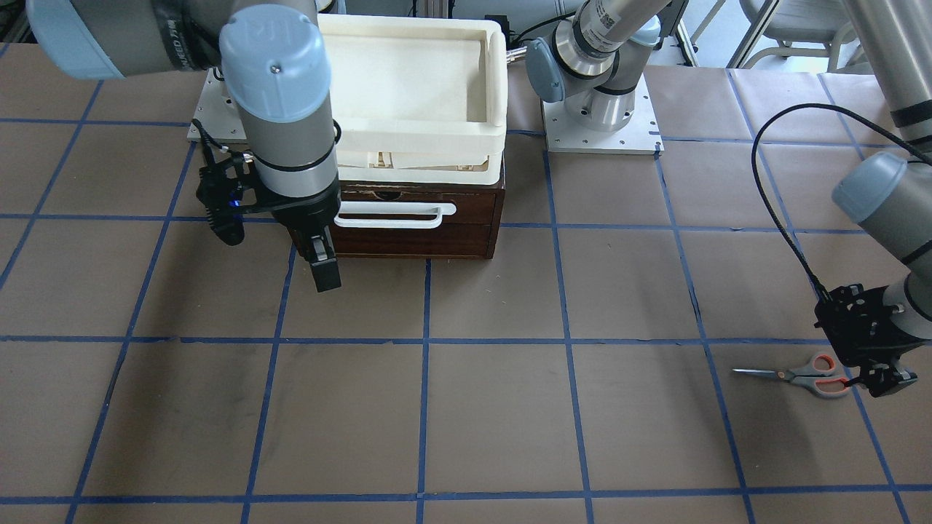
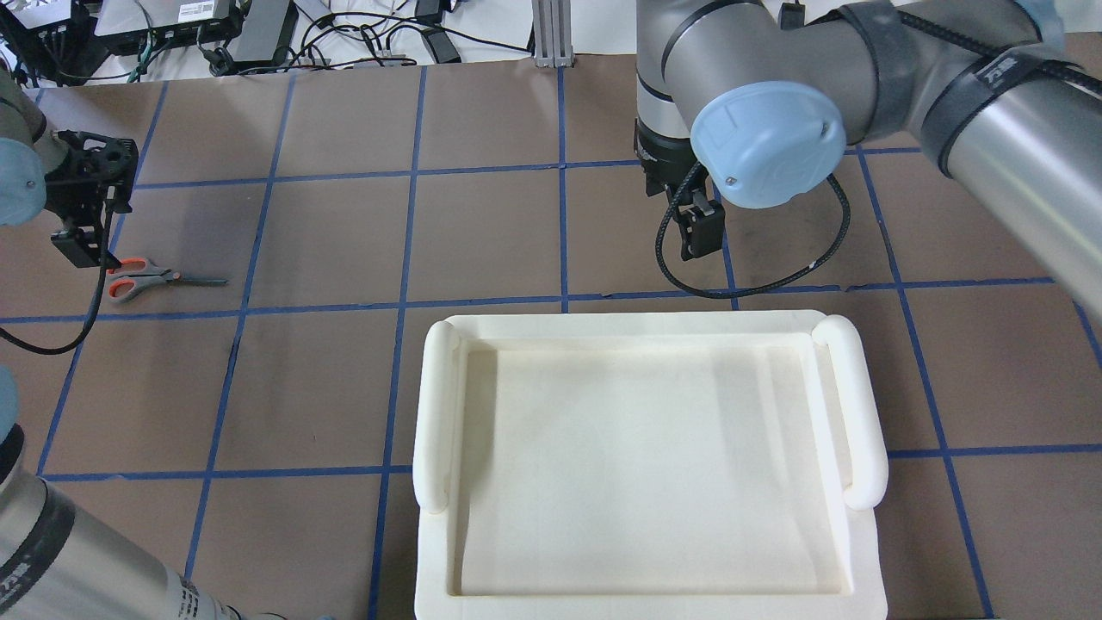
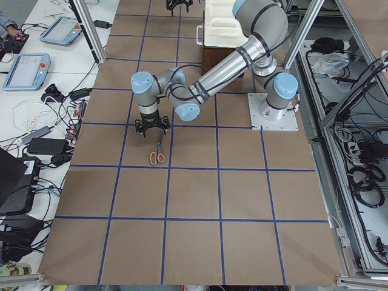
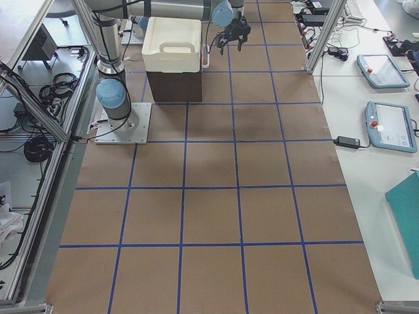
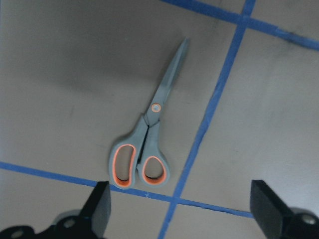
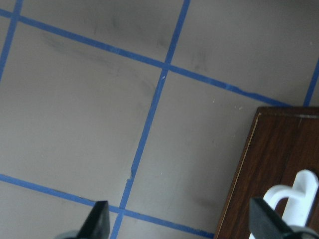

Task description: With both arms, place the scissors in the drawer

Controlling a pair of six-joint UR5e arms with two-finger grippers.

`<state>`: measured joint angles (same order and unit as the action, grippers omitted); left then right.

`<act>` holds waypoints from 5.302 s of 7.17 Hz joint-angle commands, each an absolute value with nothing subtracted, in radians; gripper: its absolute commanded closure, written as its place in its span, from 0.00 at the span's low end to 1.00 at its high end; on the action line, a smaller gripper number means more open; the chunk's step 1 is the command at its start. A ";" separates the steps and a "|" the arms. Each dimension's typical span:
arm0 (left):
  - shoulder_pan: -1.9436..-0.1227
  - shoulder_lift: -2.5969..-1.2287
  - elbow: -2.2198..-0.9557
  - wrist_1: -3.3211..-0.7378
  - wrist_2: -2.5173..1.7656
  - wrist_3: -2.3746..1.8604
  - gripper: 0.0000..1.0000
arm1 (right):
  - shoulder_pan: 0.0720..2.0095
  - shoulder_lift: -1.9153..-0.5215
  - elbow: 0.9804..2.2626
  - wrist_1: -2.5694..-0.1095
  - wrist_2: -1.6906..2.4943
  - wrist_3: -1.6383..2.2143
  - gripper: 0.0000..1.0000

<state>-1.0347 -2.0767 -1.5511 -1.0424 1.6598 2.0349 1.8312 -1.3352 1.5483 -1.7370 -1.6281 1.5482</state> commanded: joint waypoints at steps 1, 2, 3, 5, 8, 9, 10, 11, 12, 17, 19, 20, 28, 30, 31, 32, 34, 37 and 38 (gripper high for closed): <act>-0.999 -2.127 -1.548 -1.011 1.580 2.245 0.00 | 1.850 -1.307 1.548 -1.738 -1.569 1.667 0.00; -0.994 -2.140 -1.546 -1.009 1.531 2.314 0.00 | 1.856 -1.289 1.548 -1.736 -1.548 1.713 0.00; -0.996 -2.140 -1.546 -1.011 1.540 2.301 0.00 | 1.859 -1.272 1.548 -1.730 -1.525 1.756 0.00; -0.996 -2.155 -1.552 -1.009 1.542 2.312 0.00 | 1.861 -1.252 1.548 -1.698 -1.519 1.801 0.00; -0.996 -2.169 -1.552 -1.008 1.569 2.290 0.02 | 1.861 -1.227 1.548 -1.661 -1.493 1.868 0.00; -0.996 -2.172 -1.552 -1.008 1.571 2.290 0.02 | 1.862 -1.227 1.548 -1.639 -1.493 1.876 0.00; -0.996 -2.174 -1.560 -1.006 1.572 2.295 0.02 | 1.861 -1.226 1.548 -1.617 -1.494 1.878 0.00; -0.996 -2.177 -1.563 -0.971 1.575 2.339 0.02 | 1.861 -1.223 1.548 -1.599 -1.496 1.884 0.00; -0.996 -2.177 -1.566 -0.963 1.575 2.342 0.01 | 1.861 -1.220 1.548 -1.598 -1.494 1.885 0.00; -0.991 -2.189 -1.589 -0.956 1.577 2.345 0.01 | 1.861 -1.207 1.546 -1.560 -1.493 1.930 0.00; -0.983 -2.197 -1.595 -0.956 1.578 2.345 0.01 | 1.861 -1.209 1.545 -1.560 -1.491 1.931 0.00; -0.977 -2.197 -1.600 -0.956 1.578 2.347 0.01 | 1.861 -1.207 1.543 -1.560 -1.464 1.940 0.00; -0.977 -2.191 -1.601 -0.953 1.575 2.355 0.69 | 1.862 -1.175 1.546 -1.536 -1.417 1.954 0.01; -0.977 -2.184 -1.601 -0.951 1.575 2.356 0.70 | 1.862 -1.167 1.551 -1.531 -1.417 1.948 0.00; -0.979 -2.180 -1.600 -0.951 1.575 2.355 0.71 | 1.862 -1.164 1.551 -1.529 -1.417 1.947 0.00; -0.979 -2.178 -1.600 -0.951 1.575 2.356 0.74 | 1.862 -1.163 1.551 -1.531 -1.417 1.942 0.00; -0.989 -2.149 -1.598 -0.950 1.575 2.353 0.88 | 1.862 -1.161 1.551 -1.531 -1.417 1.934 0.00; -1.028 -2.067 -1.598 -0.971 1.578 2.345 1.00 | 1.864 -1.161 1.551 -1.536 -1.416 1.934 0.00; -1.041 -2.043 -1.592 -0.997 1.578 2.345 1.00 | 1.864 -1.161 1.551 -1.539 -1.417 1.934 0.00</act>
<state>-1.0259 -2.0737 -1.5966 -0.9751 1.5783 2.3459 1.8634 -1.1615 1.5509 -1.5363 -1.4162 1.9344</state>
